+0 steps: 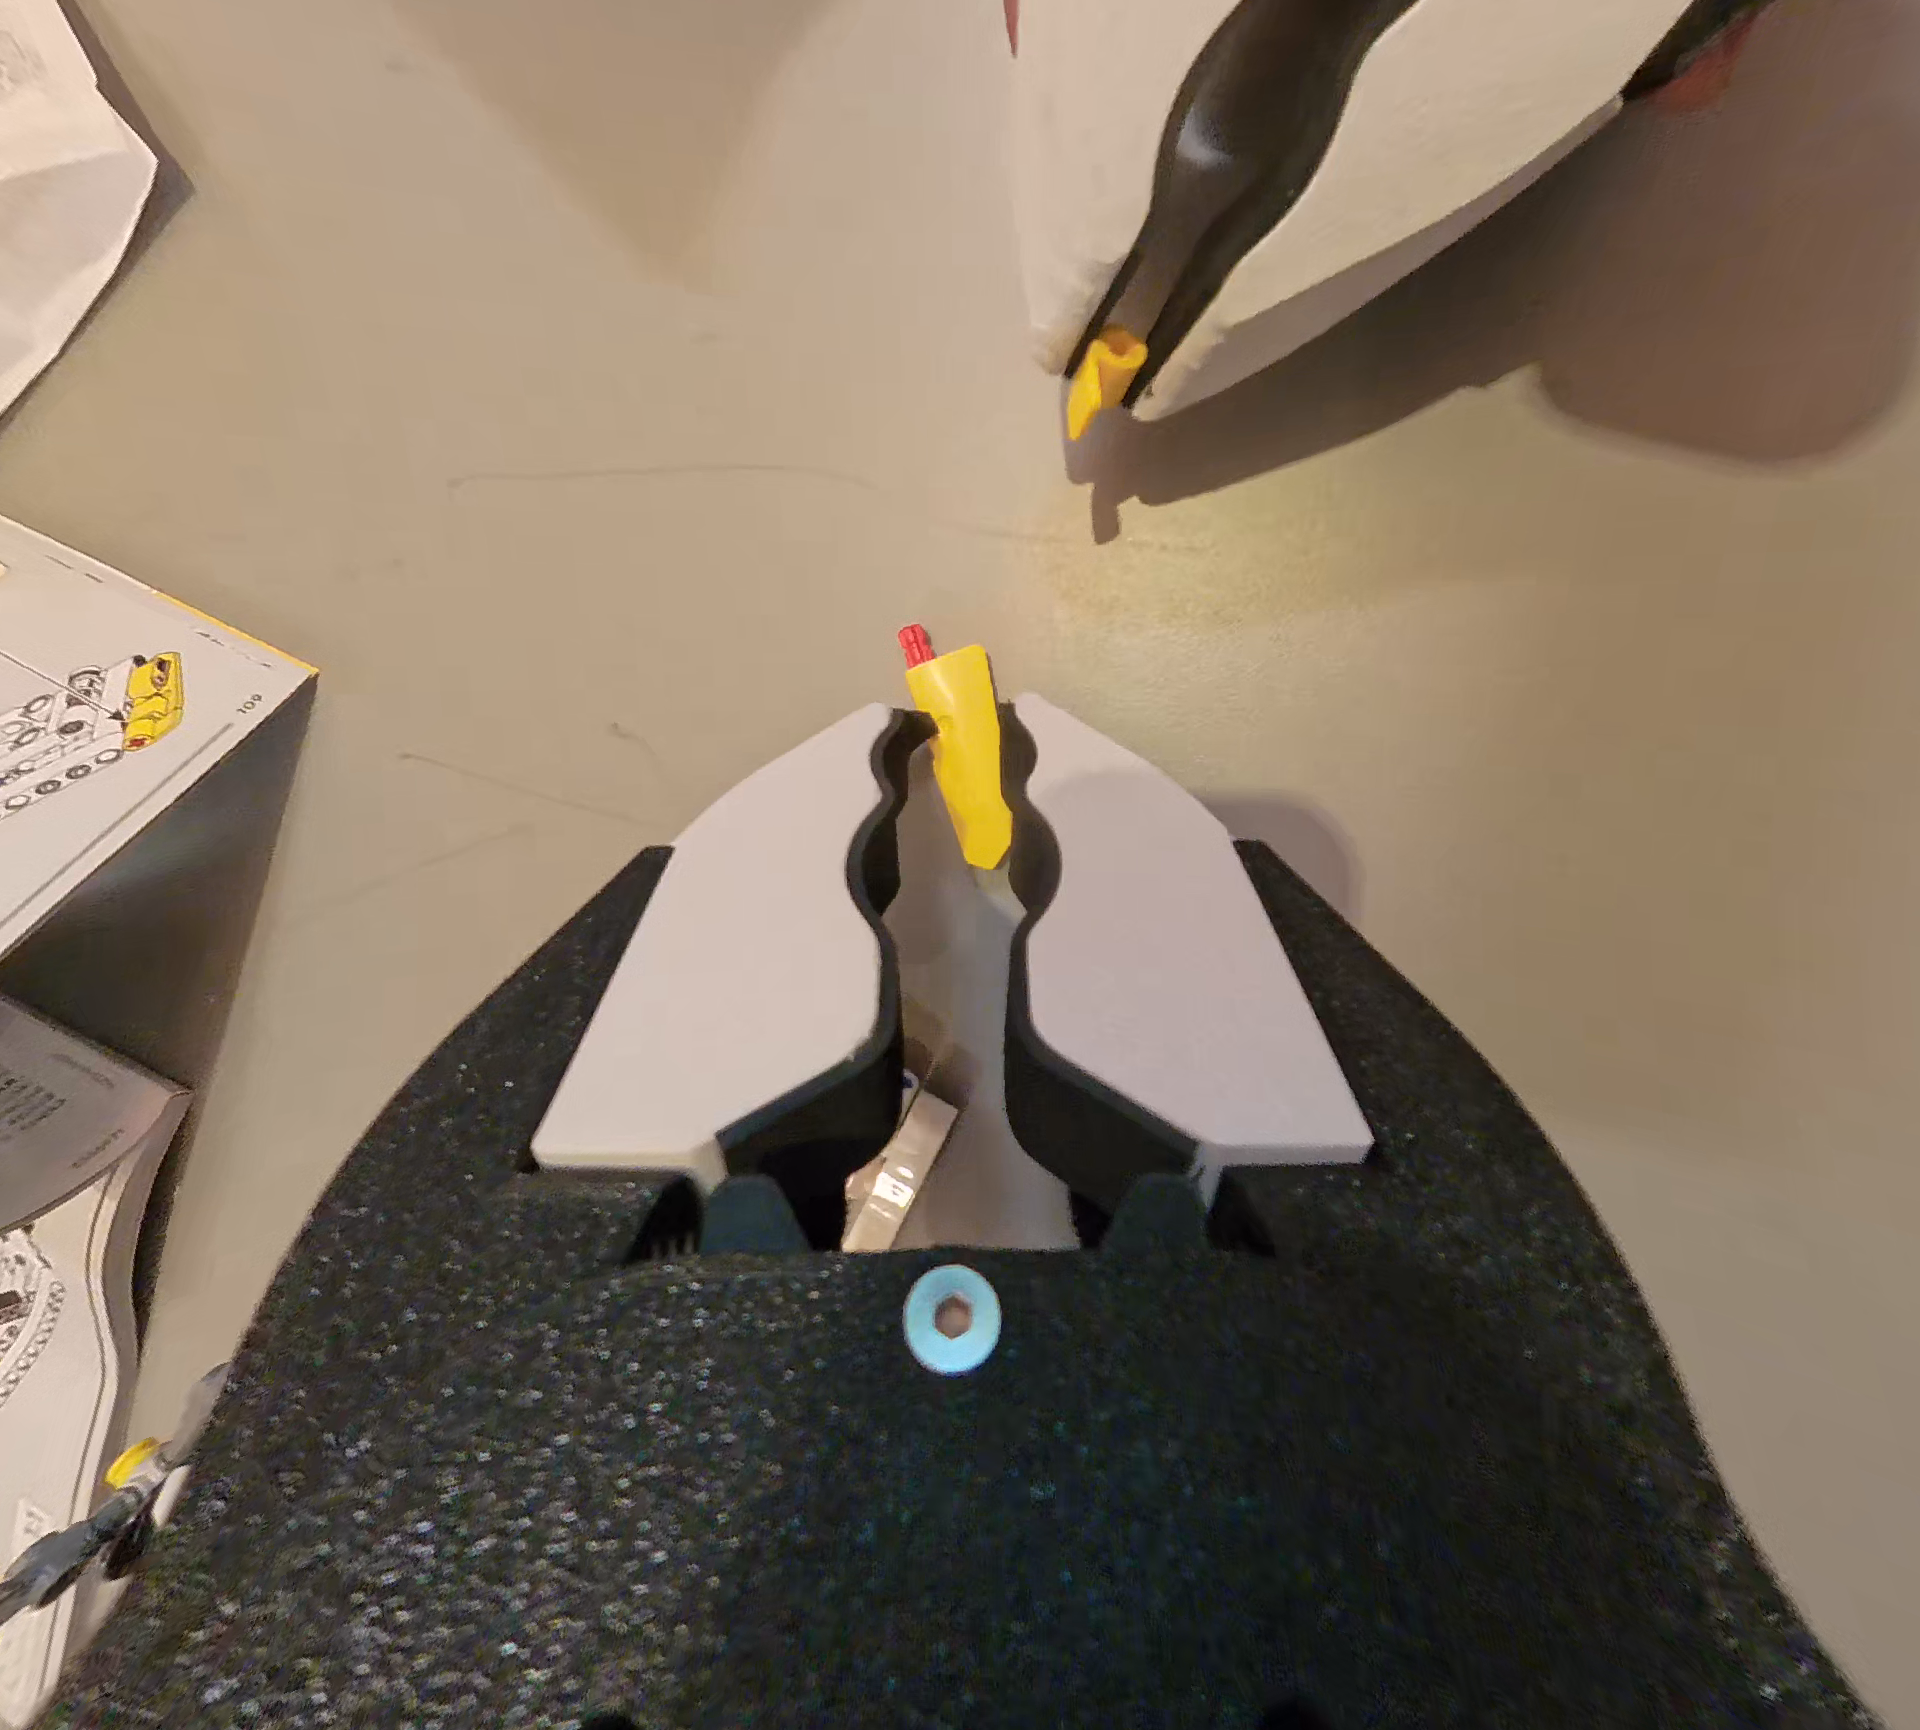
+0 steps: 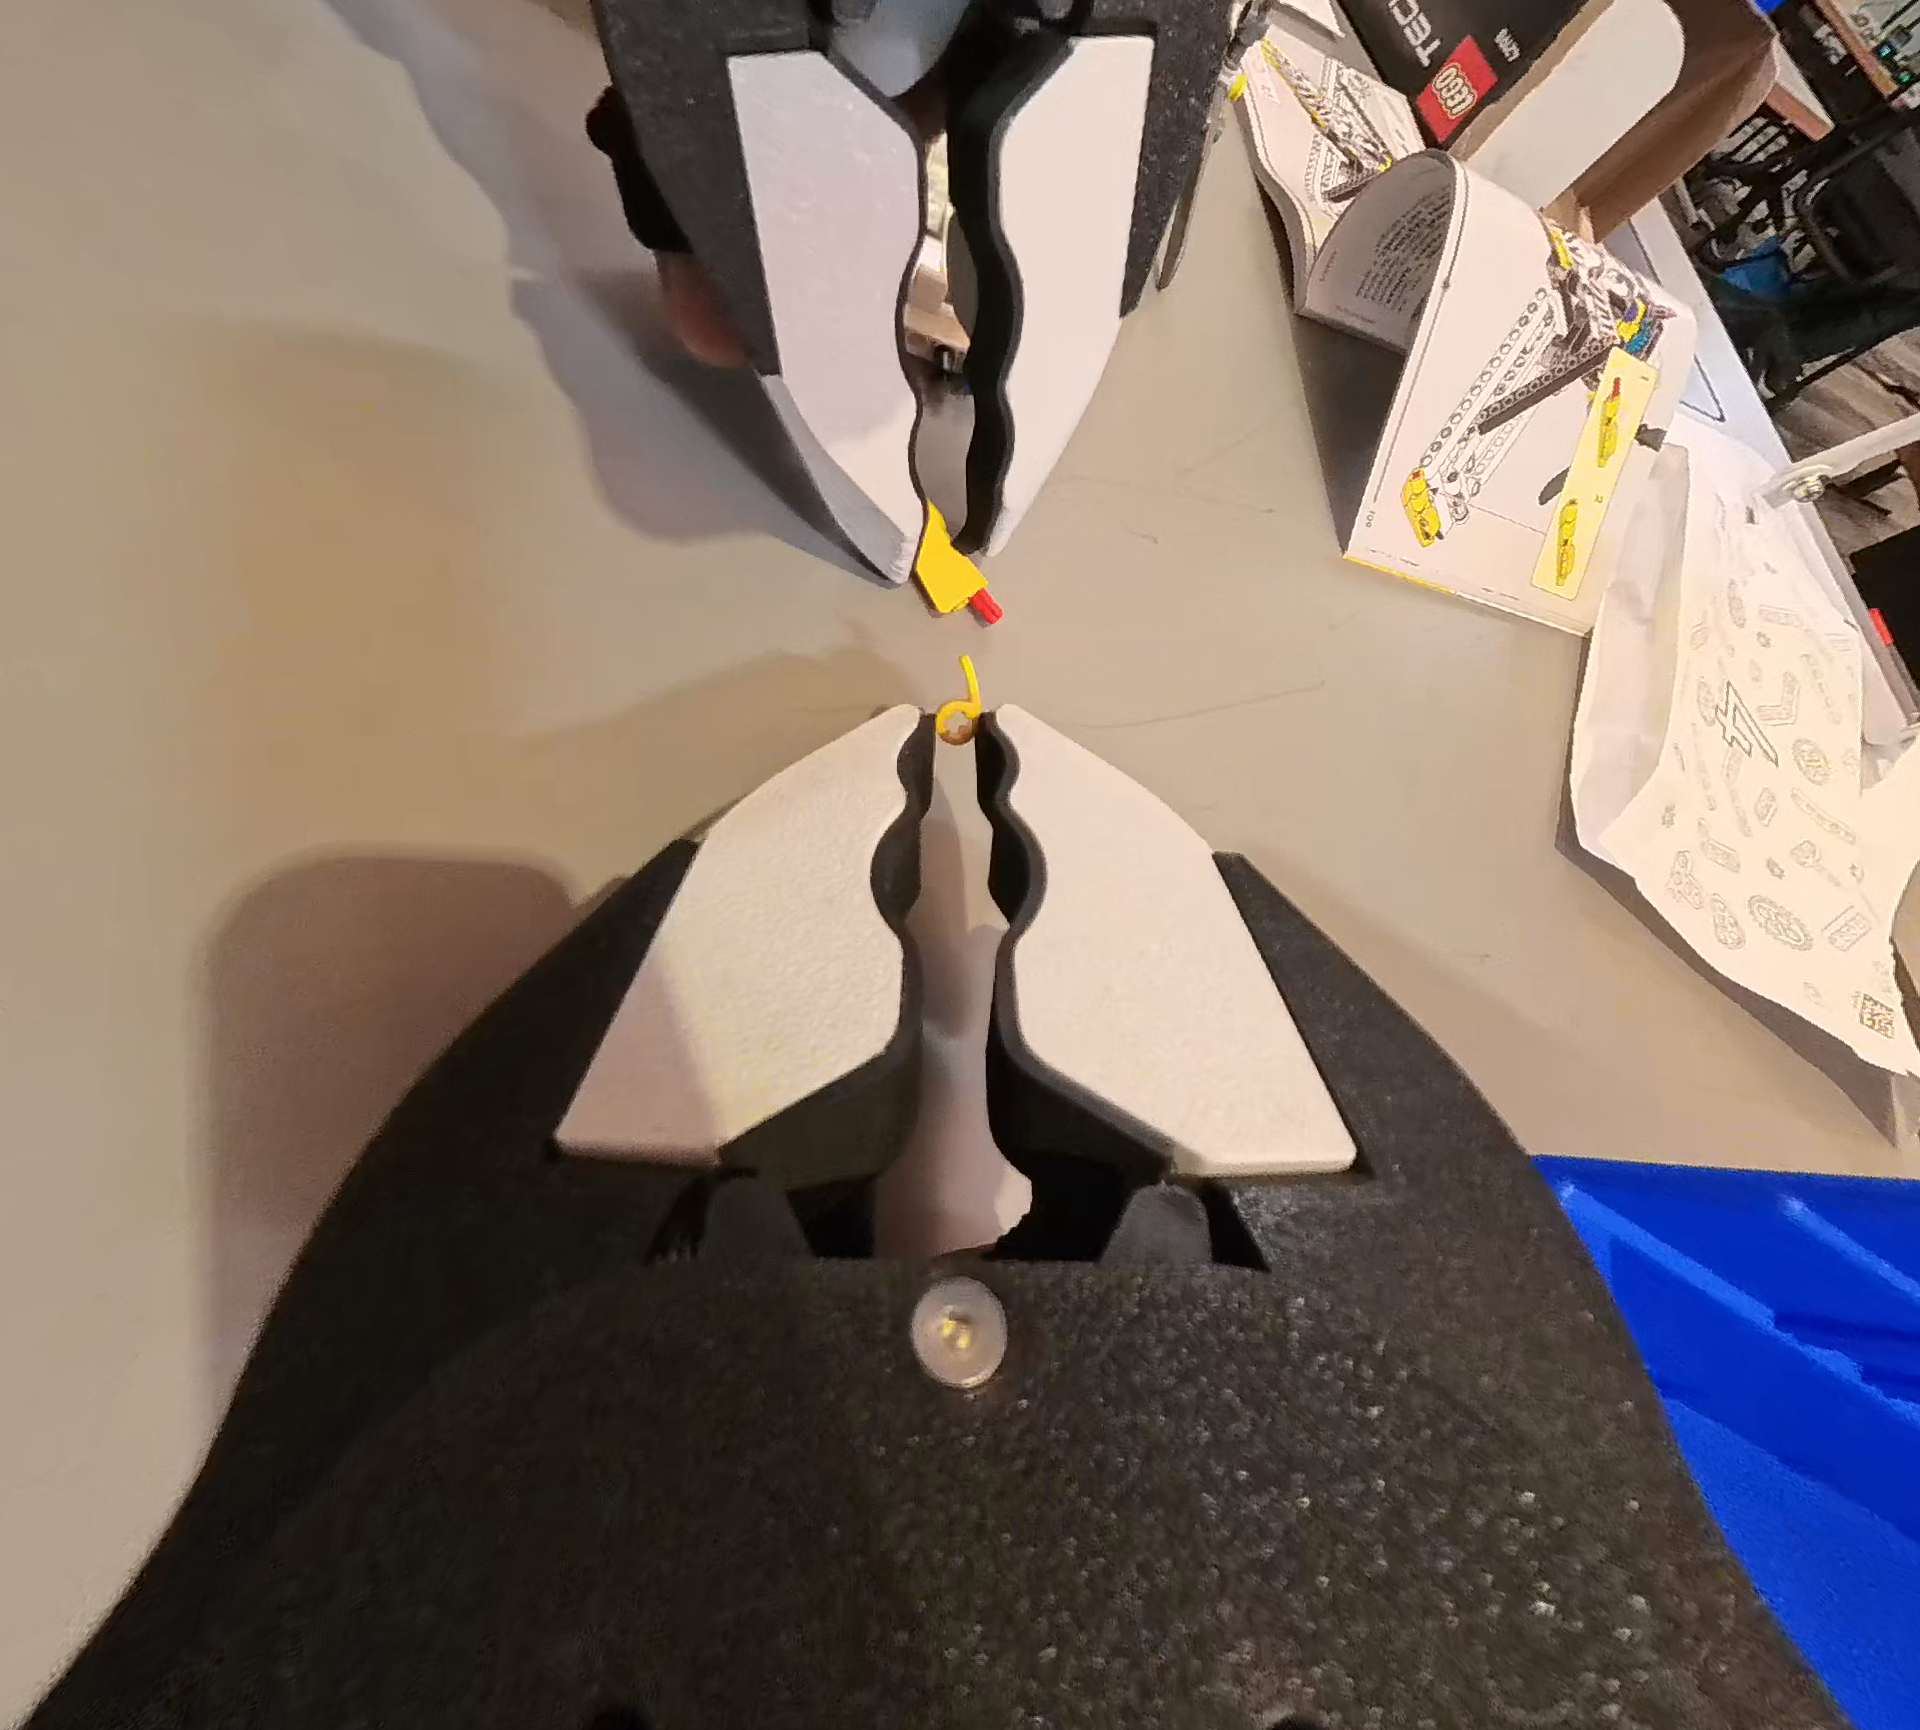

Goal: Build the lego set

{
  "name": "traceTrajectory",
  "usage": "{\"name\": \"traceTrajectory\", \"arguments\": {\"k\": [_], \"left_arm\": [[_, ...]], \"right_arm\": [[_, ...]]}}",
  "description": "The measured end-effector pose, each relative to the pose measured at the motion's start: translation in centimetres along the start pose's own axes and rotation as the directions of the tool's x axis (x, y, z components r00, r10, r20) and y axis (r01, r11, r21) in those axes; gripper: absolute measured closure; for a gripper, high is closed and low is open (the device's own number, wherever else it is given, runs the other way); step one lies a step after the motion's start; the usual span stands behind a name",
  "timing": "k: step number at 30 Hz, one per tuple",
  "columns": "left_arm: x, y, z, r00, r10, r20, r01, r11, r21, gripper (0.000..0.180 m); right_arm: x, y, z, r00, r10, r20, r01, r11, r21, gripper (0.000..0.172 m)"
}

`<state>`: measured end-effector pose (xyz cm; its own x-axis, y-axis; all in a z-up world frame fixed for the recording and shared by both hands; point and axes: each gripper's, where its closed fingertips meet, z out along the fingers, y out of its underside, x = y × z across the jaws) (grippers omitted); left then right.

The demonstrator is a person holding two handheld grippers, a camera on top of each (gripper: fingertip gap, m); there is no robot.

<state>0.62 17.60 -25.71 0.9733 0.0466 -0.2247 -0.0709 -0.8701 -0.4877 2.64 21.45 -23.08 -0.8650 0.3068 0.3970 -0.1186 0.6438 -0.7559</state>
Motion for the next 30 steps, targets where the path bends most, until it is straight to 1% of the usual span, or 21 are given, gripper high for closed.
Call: {"name": "traceTrajectory", "arguments": {"k": [2, 4, 8, 11, 14, 17, 20, 22, 28, 30], "left_arm": [[-0.4, 0.2, -0.1, 1.000, 0.010, 0.026, -0.009, 1.000, -0.016, 0.164], [-0.9, 0.2, -0.4, 0.999, 0.004, 0.052, -0.004, 1.000, -0.016, 0.160], [-0.8, -0.3, -0.9, 0.998, -0.021, 0.057, 0.021, 1.000, 0.007, 0.158], [-0.7, -0.3, -1.0, 0.997, 0.015, 0.079, -0.014, 1.000, -0.007, 0.159], [-0.7, 0.1, -0.9, 0.995, 0.072, 0.067, -0.070, 0.997, -0.034, 0.160], [-1.1, 0.2, -1.3, 0.990, 0.140, 0.024, -0.139, 0.990, -0.037, 0.160], [-0.9, 0.2, -1.5, 0.975, 0.201, -0.094, -0.205, 0.978, -0.032, 0.160], [-1.0, 0.2, -1.2, 0.963, 0.225, -0.149, -0.231, 0.973, -0.024, 0.159], [-0.8, 0.8, -0.4, 0.902, 0.337, -0.268, -0.355, 0.935, -0.019, 0.157], [-0.4, 0.8, -0.2, 0.890, 0.343, -0.300, -0.364, 0.932, -0.013, 0.161]], "right_arm": [[0.0, 0.0, 0.0, 1.000, 0.001, 0.000, -0.001, 1.000, 0.000, 0.164], [0.1, 0.0, 0.0, 1.000, 0.004, 0.000, -0.004, 1.000, 0.001, 0.164], [0.0, 0.0, 0.0, 1.000, 0.001, 0.002, -0.001, 1.000, -0.001, 0.164], [-0.1, 0.1, 0.0, 1.000, -0.006, 0.005, 0.006, 1.000, -0.004, 0.164], [-0.2, 0.1, 0.0, 1.000, -0.010, 0.009, 0.010, 1.000, -0.006, 0.164], [-0.3, 0.1, 0.0, 1.000, -0.014, 0.015, 0.014, 1.000, -0.007, 0.164], [-0.3, 0.1, 0.0, 1.000, -0.011, 0.024, 0.011, 1.000, -0.002, 0.164], [-0.3, 0.1, -0.1, 1.000, -0.003, 0.030, 0.003, 1.000, 0.002, 0.164], [-0.3, 0.1, -0.2, 0.998, 0.029, 0.050, -0.030, 1.000, 0.009, 0.165], [-0.2, 0.1, -0.2, 0.997, 0.044, 0.058, -0.044, 0.999, 0.010, 0.165]]}}
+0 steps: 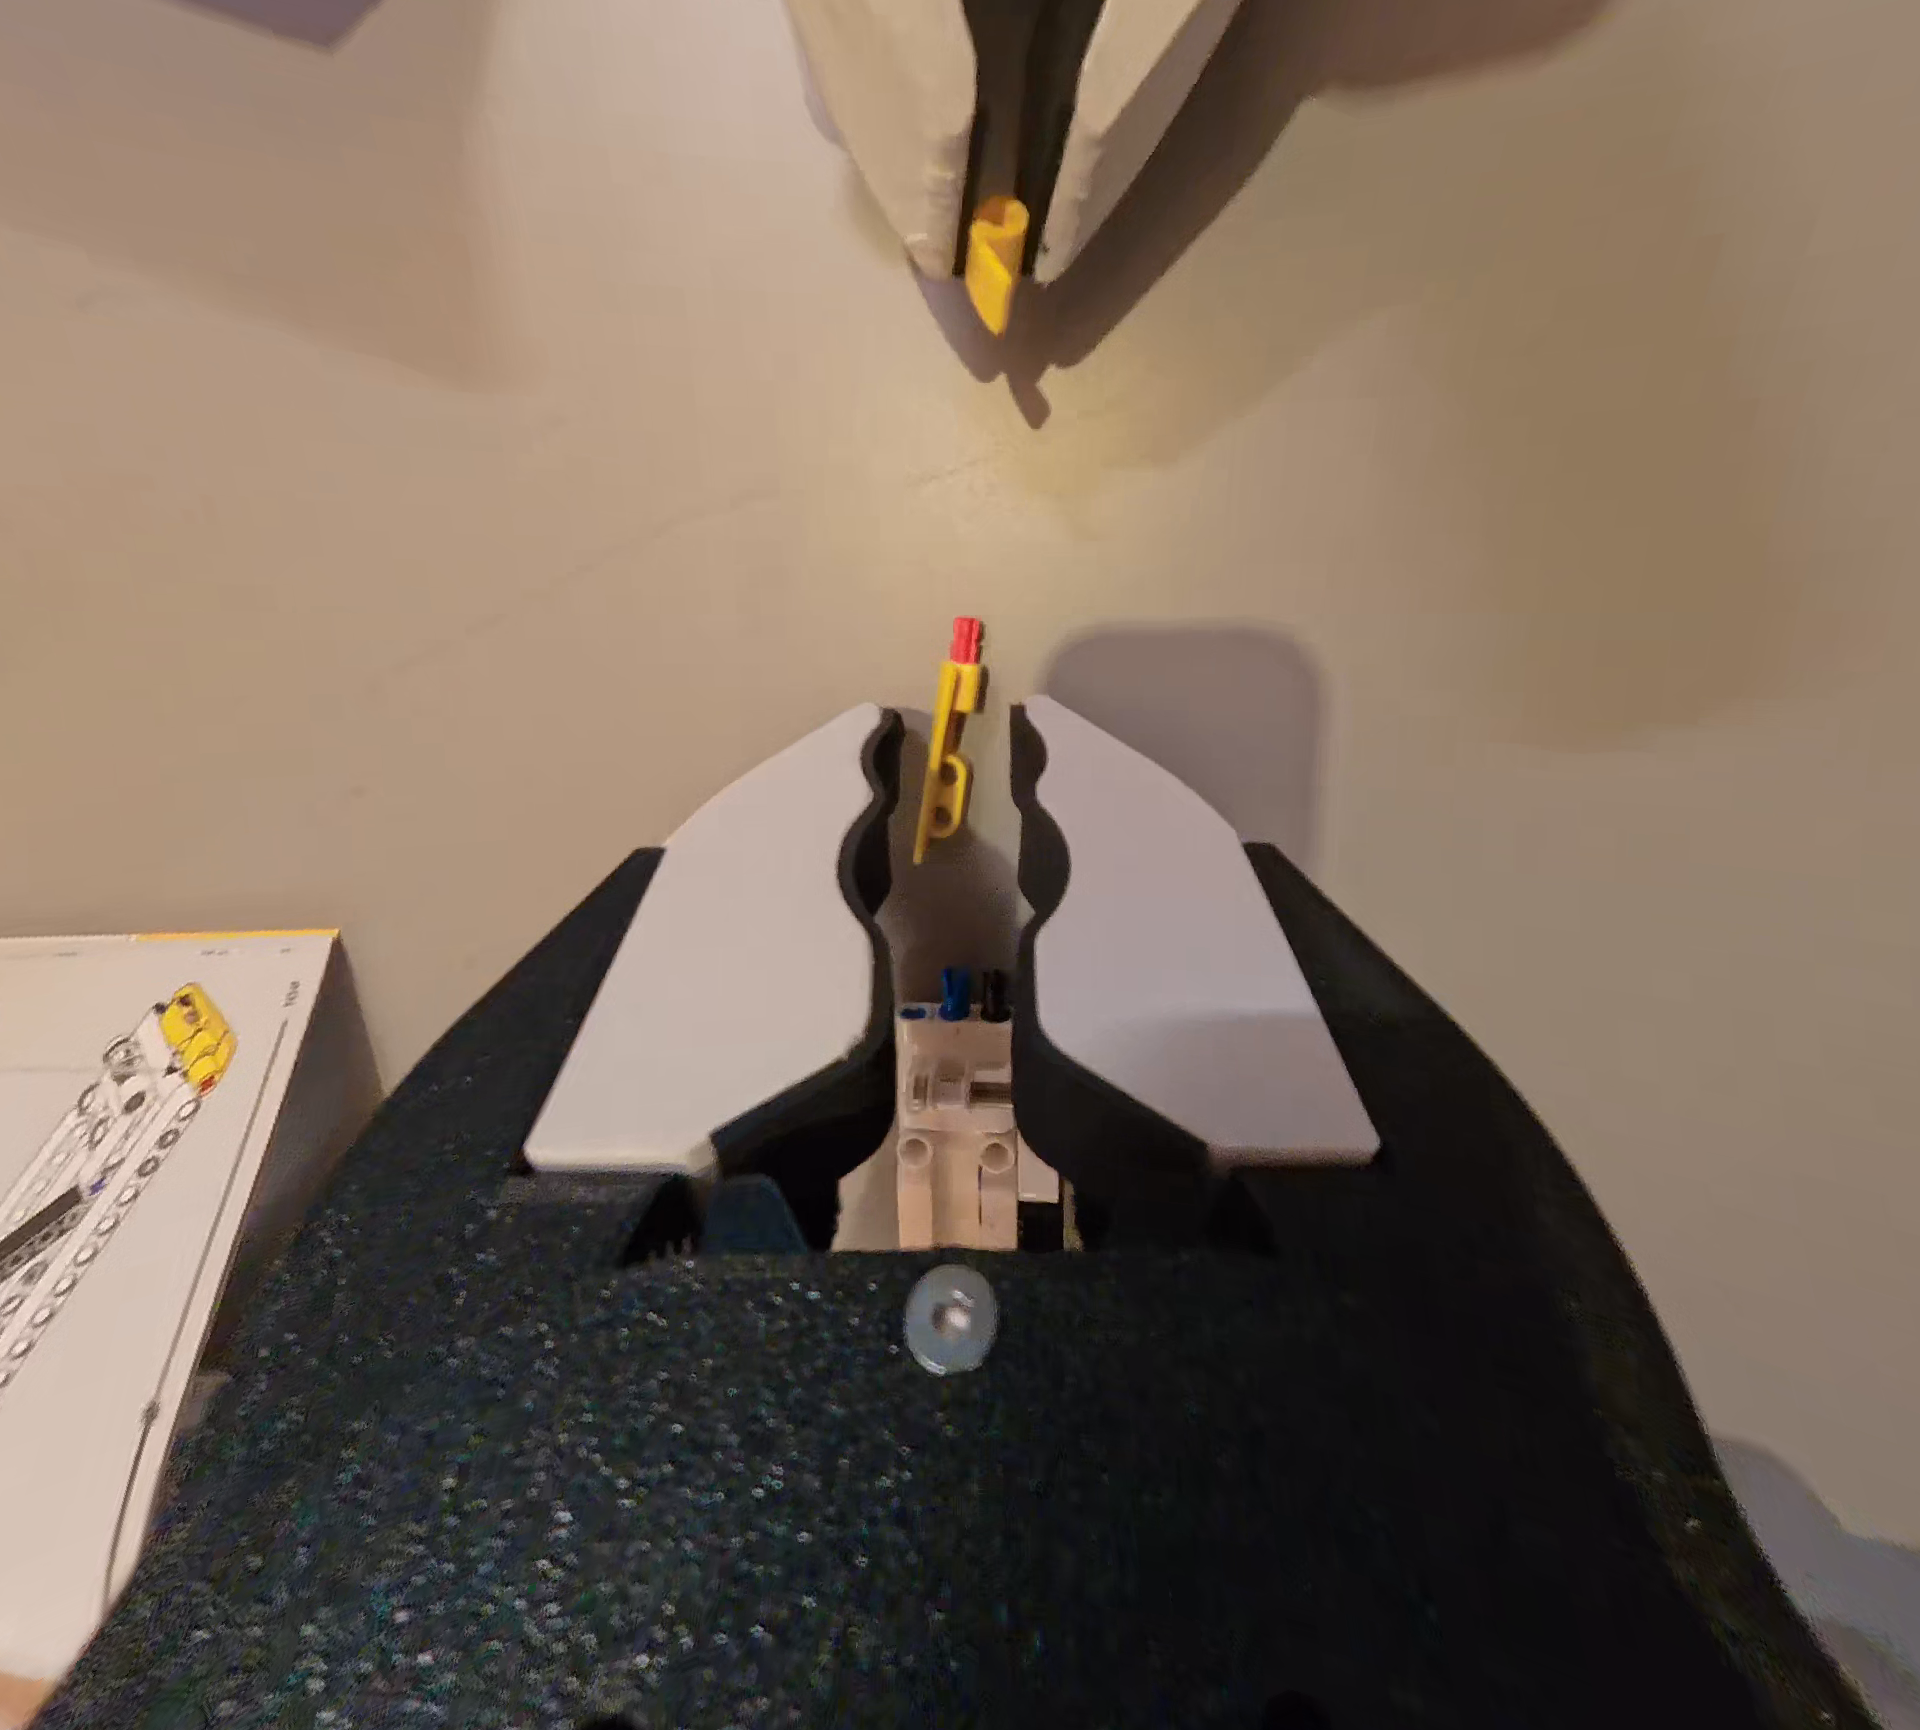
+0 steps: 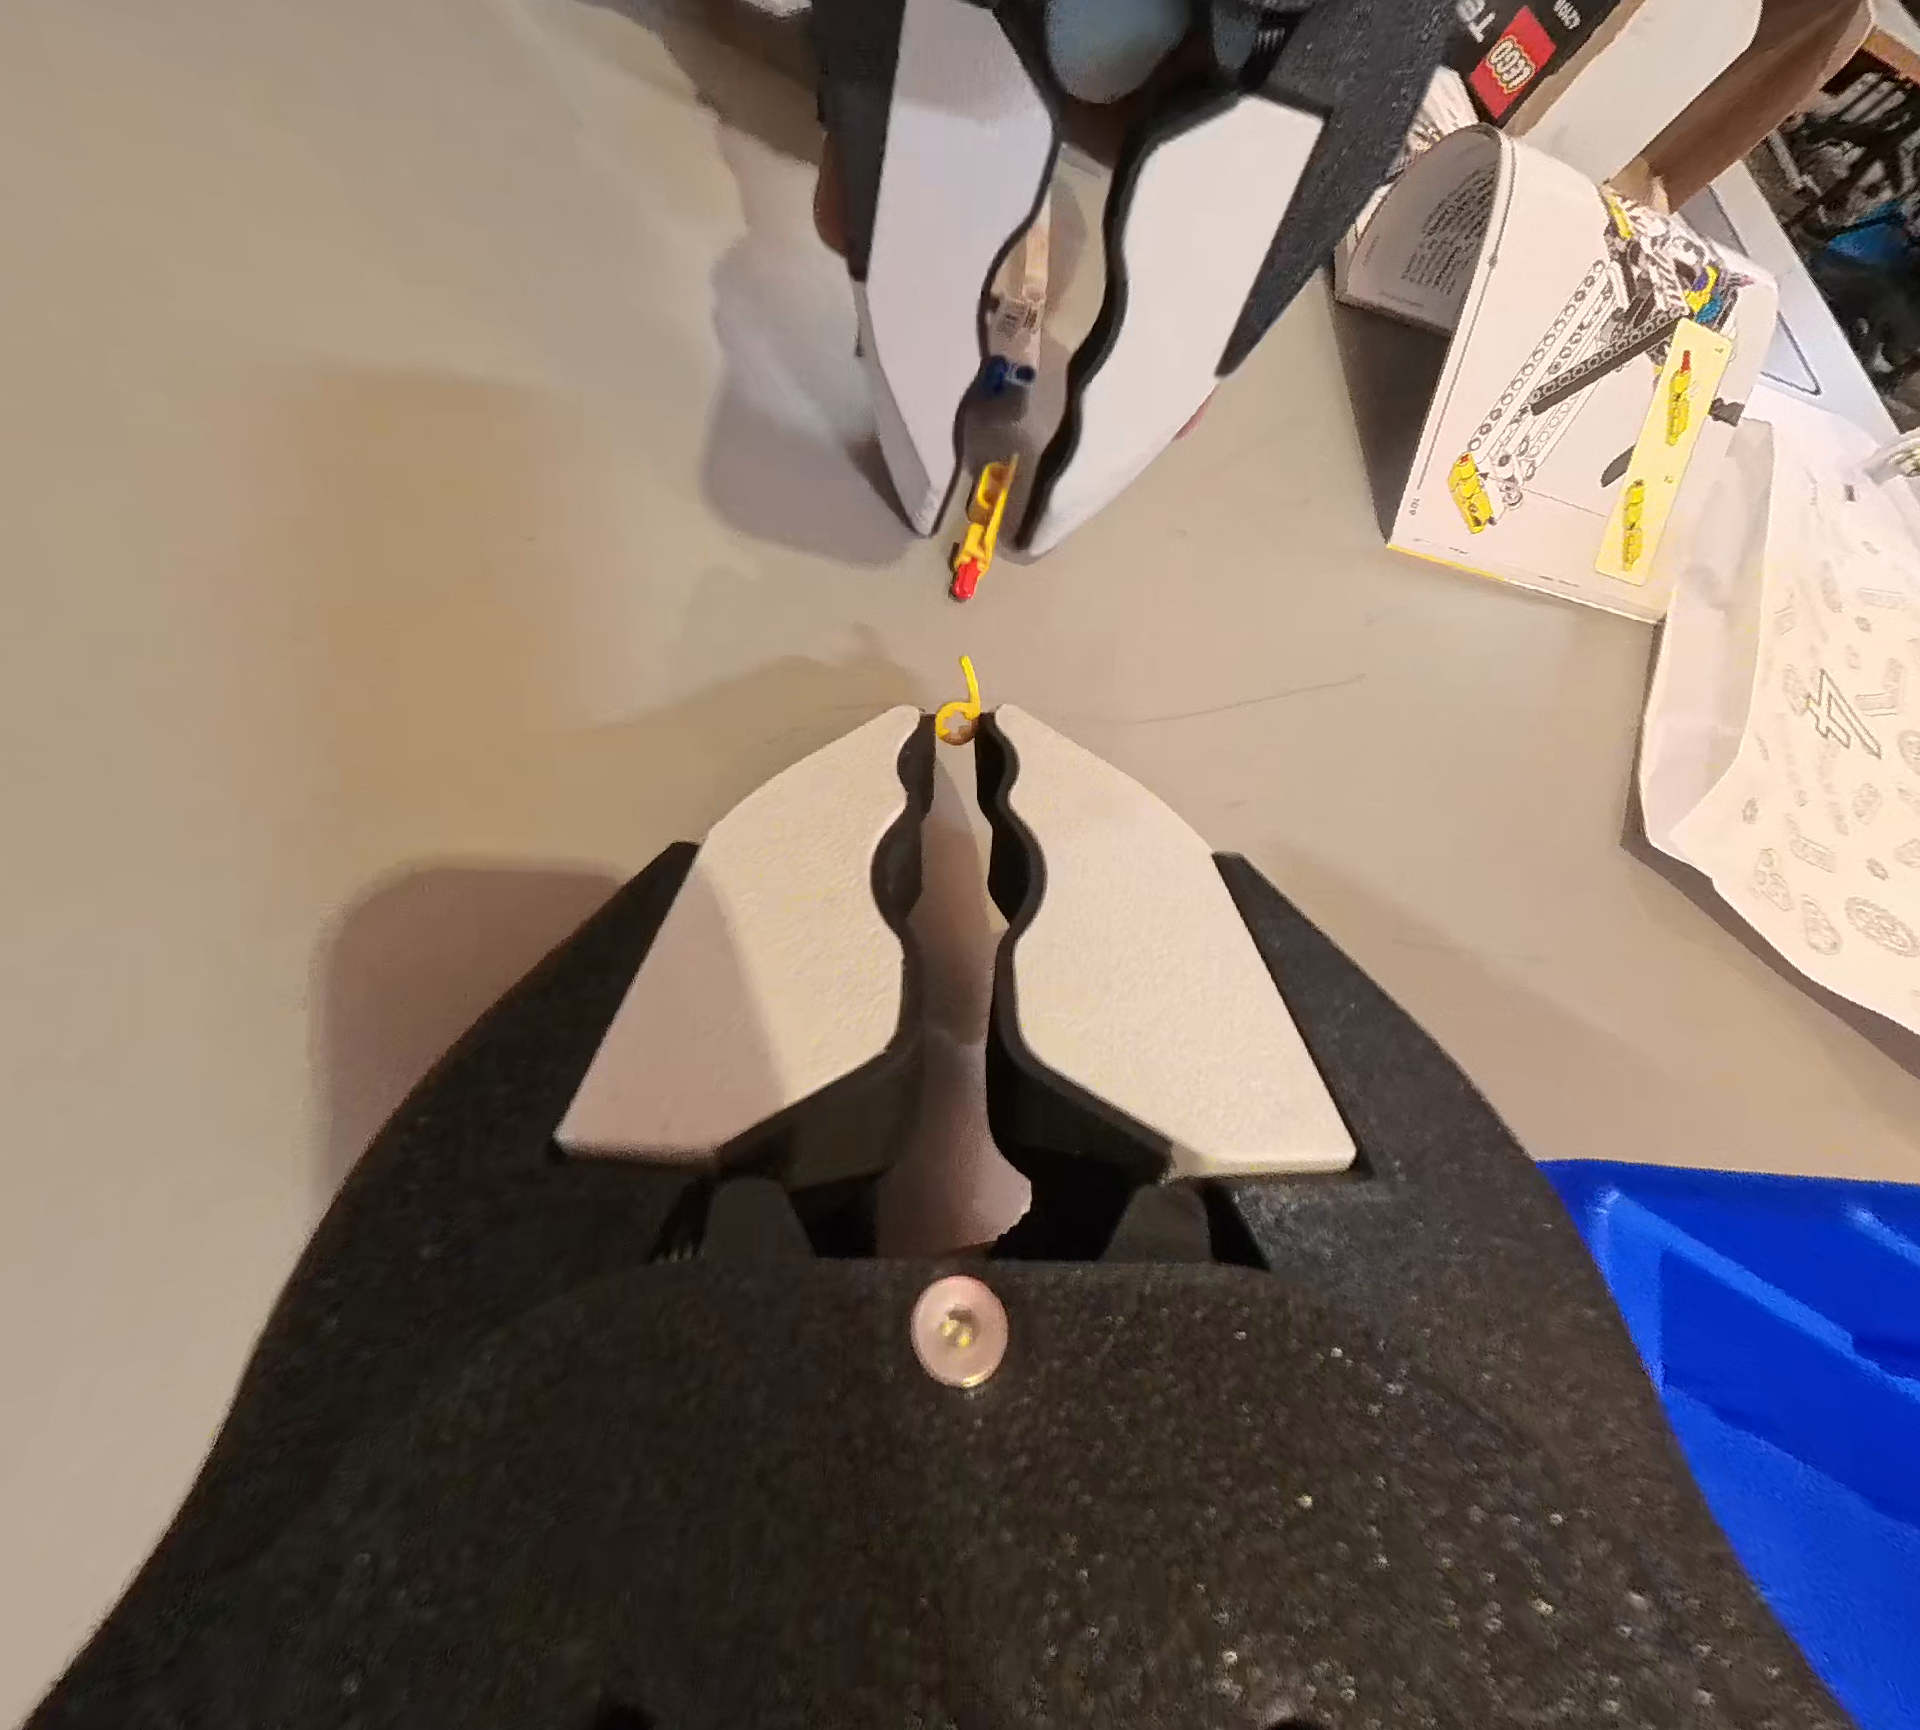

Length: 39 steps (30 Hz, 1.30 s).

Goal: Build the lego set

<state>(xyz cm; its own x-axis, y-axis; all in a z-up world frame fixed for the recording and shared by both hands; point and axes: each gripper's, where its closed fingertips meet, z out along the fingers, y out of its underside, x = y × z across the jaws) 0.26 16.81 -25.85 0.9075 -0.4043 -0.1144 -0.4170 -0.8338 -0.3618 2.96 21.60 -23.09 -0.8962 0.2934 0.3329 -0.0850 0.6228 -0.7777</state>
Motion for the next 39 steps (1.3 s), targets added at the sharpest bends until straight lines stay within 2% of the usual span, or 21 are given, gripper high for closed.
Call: {"name": "traceTrajectory", "arguments": {"k": [2, 6, 8, 10, 13, 16, 18, 20, 32, 39], "left_arm": [[0.4, -0.3, 0.2, 0.999, -0.013, -0.031, 0.013, 1.000, 0.018, 0.173], [0.1, -1.7, 0.5, 0.990, -0.137, -0.019, 0.138, 0.983, 0.125, 0.174], [0.1, -3.9, -0.2, 0.980, -0.198, -0.023, 0.197, 0.941, 0.276, 0.174], [-0.1, -5.6, -0.9, 0.976, -0.219, 0.008, 0.197, 0.893, 0.404, 0.174], [-0.3, -6.4, -1.5, 0.977, -0.205, 0.059, 0.147, 0.849, 0.508, 0.174], [-0.3, -7.1, -2.3, 0.971, -0.236, -0.030, 0.207, 0.777, 0.594, 0.174], [-0.4, -7.2, -2.9, 0.968, -0.245, -0.057, 0.226, 0.749, 0.623, 0.175], [-0.3, -7.2, -3.3, 0.972, -0.231, -0.047, 0.208, 0.748, 0.631, 0.174], [0.9, -8.9, -5.1, 0.977, -0.179, -0.111, 0.205, 0.674, 0.710, 0.175], [1.4, -9.3, -4.9, 0.981, -0.153, -0.117, 0.190, 0.680, 0.708, 0.175]], "right_arm": [[0.1, 0.0, -0.1, 1.000, 0.018, 0.002, -0.018, 1.000, 0.004, 0.165], [0.4, -0.4, -0.5, 0.996, 0.085, 0.032, -0.087, 0.995, 0.047, 0.165], [0.8, -0.8, -0.8, 0.991, 0.128, 0.040, -0.131, 0.988, 0.080, 0.165], [1.3, -1.1, -1.2, 0.985, 0.166, 0.042, -0.170, 0.978, 0.120, 0.165], [2.0, -1.6, -2.0, 0.968, 0.239, 0.071, -0.248, 0.951, 0.183, 0.165], [2.5, -2.3, -3.0, 0.942, 0.304, 0.143, -0.333, 0.905, 0.264, 0.165], [2.8, -2.8, -3.5, 0.922, 0.333, 0.197, -0.381, 0.871, 0.310, 0.165], [3.0, -3.1, -3.7, 0.910, 0.349, 0.225, -0.408, 0.852, 0.328, 0.165], [1.4, -4.8, -4.3, 0.850, 0.316, 0.422, -0.480, 0.796, 0.369, 0.165], [0.8, -5.0, -4.3, 0.840, 0.309, 0.446, -0.483, 0.800, 0.356, 0.165]]}}
